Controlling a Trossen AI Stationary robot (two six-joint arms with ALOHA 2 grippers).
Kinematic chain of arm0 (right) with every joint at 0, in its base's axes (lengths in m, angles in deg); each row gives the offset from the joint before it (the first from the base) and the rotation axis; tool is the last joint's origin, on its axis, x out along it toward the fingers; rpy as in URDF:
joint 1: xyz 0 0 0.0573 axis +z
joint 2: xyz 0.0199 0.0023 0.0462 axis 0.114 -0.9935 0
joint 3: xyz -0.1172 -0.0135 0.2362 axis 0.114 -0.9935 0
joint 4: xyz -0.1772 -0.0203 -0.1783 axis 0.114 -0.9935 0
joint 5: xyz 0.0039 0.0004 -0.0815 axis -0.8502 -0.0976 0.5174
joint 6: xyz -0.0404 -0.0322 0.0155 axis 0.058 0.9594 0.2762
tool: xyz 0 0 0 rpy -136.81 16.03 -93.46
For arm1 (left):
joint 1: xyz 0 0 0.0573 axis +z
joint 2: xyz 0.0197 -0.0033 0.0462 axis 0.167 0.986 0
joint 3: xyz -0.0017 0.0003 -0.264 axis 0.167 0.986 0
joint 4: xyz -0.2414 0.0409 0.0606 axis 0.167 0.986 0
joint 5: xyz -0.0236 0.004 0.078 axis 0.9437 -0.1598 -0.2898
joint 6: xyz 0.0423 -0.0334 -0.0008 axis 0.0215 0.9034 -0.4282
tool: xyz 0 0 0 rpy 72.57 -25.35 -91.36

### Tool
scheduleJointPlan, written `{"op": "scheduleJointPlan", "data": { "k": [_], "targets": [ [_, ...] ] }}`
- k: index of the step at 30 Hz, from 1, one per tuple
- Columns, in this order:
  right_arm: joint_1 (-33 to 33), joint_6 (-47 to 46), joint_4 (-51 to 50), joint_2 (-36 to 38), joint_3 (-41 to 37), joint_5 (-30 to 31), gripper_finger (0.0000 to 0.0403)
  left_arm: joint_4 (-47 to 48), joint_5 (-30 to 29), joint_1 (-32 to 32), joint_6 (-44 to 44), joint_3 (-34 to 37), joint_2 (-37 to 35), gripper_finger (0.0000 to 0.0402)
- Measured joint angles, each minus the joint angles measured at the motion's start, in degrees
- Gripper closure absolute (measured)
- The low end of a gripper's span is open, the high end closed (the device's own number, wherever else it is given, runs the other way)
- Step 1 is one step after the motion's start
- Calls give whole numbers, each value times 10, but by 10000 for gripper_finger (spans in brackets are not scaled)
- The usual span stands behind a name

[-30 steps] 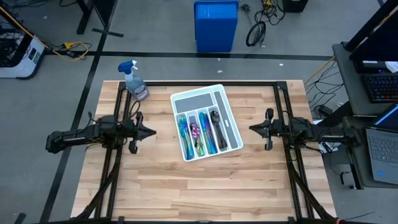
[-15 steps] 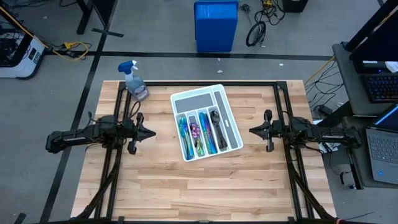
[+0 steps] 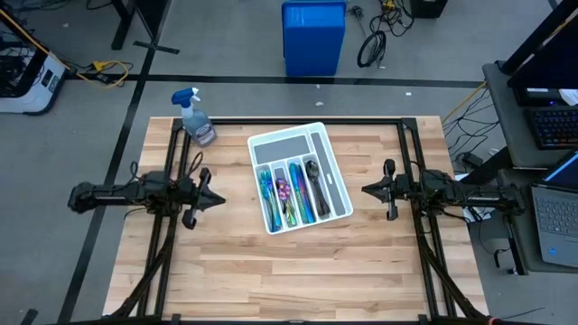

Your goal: Sort silverware

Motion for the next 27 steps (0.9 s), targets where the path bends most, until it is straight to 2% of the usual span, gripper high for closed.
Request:
{"op": "scheduleJointPlan", "data": {
  "k": [10,27],
  "targets": [
    [0,1,3,0,0,1,403,2,-9,-22,-12,0,0,402],
    [2,-13,0,0,0,-13,403,2,-14,-22,-27,0,0,402]
  ]
}}
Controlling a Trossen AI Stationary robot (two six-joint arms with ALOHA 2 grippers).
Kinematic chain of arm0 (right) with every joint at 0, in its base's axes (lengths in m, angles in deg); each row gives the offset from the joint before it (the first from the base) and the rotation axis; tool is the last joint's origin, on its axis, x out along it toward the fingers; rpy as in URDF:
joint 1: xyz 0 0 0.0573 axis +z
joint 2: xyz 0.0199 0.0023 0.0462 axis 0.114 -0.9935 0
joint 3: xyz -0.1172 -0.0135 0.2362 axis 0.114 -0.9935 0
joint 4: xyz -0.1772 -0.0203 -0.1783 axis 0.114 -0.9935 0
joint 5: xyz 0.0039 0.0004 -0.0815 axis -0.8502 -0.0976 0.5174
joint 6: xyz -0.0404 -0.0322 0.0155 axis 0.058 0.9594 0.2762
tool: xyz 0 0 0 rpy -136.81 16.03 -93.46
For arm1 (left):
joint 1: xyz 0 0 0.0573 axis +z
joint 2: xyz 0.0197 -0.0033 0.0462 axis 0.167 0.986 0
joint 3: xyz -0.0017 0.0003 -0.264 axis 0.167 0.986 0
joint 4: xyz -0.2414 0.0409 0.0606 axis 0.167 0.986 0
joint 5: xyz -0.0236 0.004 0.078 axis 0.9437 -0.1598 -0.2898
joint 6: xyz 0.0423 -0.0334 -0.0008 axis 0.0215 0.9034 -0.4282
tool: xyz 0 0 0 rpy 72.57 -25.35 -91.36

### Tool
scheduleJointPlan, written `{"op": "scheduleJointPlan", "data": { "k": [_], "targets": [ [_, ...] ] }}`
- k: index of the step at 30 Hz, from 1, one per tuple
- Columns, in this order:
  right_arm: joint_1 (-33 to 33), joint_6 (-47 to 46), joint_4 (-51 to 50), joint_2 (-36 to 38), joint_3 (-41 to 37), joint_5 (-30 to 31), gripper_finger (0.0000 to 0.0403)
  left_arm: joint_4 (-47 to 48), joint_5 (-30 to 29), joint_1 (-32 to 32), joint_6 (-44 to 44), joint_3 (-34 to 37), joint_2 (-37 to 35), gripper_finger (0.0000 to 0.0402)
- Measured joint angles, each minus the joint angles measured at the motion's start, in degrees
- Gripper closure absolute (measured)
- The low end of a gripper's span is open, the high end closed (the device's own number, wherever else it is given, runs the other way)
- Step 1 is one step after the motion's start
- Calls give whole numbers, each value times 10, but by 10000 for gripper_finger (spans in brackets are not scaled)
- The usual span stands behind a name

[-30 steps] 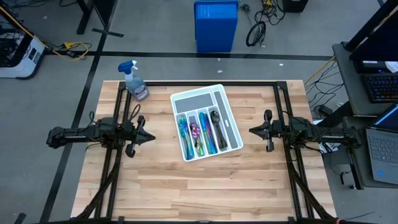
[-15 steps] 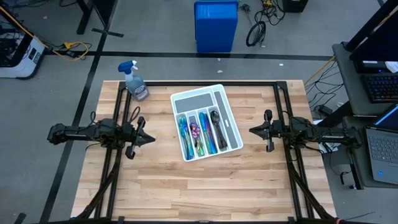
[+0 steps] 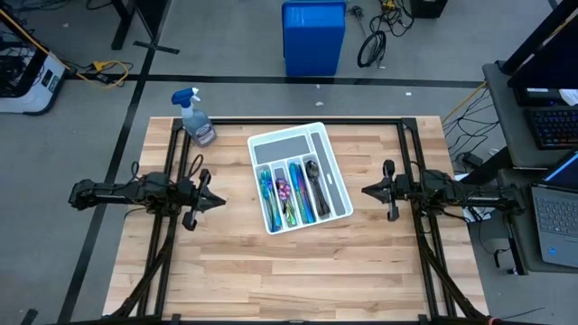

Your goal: Sort silverware

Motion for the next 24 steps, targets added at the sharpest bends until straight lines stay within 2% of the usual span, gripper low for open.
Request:
{"op": "scheduleJointPlan", "data": {
  "k": [24],
  "targets": [
    [0,-9,0,0,0,-2,403,1,-7,0,-3,0,0,402]
  ]
}}
